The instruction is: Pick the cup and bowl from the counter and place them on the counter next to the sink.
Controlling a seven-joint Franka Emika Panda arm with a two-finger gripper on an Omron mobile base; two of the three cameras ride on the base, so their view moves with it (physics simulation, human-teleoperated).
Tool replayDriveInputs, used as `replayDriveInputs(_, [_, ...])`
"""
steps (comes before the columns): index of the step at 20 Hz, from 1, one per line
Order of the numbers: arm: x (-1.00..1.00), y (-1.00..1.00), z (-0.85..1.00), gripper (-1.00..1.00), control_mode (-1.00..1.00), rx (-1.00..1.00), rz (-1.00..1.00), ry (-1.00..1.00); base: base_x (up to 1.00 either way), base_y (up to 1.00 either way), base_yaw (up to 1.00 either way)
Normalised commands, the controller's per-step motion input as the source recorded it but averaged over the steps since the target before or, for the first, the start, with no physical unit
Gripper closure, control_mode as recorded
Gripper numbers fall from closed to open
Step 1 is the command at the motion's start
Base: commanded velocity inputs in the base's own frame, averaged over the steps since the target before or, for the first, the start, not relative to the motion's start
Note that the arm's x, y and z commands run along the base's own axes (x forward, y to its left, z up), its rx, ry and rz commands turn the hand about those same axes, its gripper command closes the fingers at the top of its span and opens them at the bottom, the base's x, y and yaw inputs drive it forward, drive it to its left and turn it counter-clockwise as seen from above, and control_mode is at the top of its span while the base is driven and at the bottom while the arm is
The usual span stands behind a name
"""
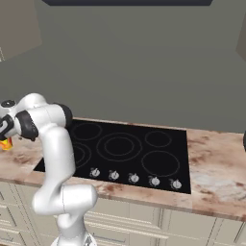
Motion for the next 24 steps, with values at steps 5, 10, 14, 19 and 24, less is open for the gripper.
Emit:
replayDriveInputs(5, [0.09,0.04,-0.25,-1.00,-1.00,0.00,0.00,0.05,0.00,0.00,0.00])
replayDriveInputs(10, [0.00,0.00,0.00,1.00,-1.00,0.00,0.00,0.03,0.00,0.00,0.00])
replayDriveInputs(14, [0.00,0.00,0.00,1.00,-1.00,0.00,0.00,0.02,0.00,0.00,0.00])
replayDriveInputs(19, [0.00,0.00,0.00,1.00,-1.00,0.00,0.00,0.00,0.00,0.00,0.00])
replayDriveInputs(24, [0.06,0.00,0.00,1.00,-1.00,0.00,0.01,0.00,0.00,0.00,0.00])
